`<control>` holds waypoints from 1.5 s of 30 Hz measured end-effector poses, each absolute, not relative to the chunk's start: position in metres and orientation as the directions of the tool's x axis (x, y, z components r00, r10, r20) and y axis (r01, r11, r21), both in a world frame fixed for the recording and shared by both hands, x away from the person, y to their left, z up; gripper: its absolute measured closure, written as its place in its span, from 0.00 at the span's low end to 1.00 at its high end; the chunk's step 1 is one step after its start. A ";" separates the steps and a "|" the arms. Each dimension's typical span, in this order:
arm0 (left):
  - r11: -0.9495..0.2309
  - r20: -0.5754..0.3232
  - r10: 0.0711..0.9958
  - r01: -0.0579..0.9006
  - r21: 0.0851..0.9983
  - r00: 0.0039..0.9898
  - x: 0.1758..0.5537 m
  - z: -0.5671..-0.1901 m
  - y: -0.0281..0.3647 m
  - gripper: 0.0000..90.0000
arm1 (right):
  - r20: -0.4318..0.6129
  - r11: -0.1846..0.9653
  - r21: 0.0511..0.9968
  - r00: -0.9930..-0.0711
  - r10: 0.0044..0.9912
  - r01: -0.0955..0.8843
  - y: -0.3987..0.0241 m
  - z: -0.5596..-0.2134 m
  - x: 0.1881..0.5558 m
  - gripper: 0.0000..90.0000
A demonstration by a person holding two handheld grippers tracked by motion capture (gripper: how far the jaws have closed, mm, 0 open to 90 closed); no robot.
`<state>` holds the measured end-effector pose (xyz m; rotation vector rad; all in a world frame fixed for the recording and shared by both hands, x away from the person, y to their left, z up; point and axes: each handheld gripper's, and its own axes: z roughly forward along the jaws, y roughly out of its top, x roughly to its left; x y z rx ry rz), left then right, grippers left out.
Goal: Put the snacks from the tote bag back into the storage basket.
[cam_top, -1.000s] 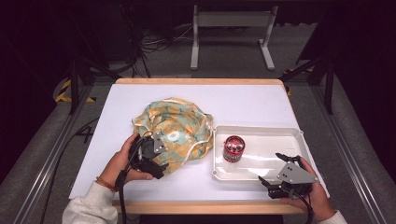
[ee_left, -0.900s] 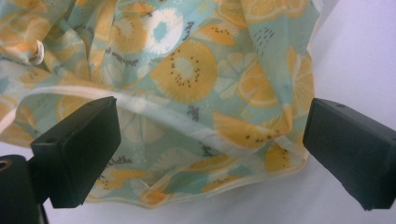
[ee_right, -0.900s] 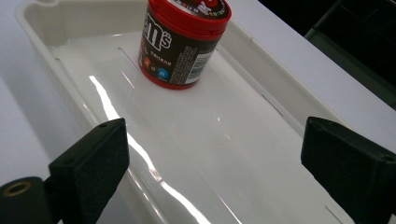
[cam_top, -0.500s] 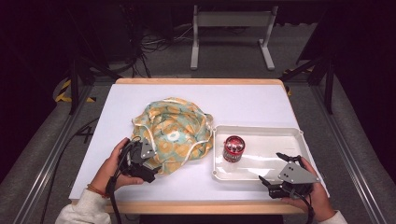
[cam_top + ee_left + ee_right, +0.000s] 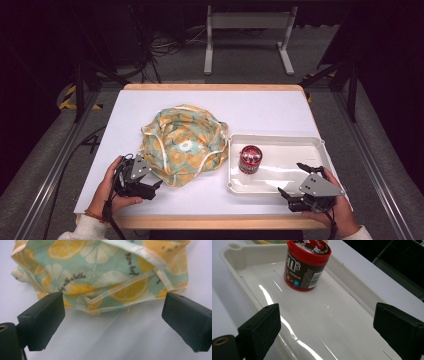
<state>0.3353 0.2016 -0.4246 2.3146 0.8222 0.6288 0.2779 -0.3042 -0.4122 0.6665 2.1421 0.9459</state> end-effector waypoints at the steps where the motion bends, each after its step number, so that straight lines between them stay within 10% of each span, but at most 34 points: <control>1: -0.630 0.228 0.681 0.398 0.667 0.696 0.335 -0.425 0.202 0.06 | -0.384 0.602 0.780 -0.628 0.676 0.172 -0.304 -0.412 0.278 0.09; 45: -0.314 0.019 0.839 0.455 0.833 0.545 0.316 -0.454 0.267 0.07 | -0.390 0.619 0.765 -0.638 0.664 0.177 -0.302 -0.416 0.284 0.09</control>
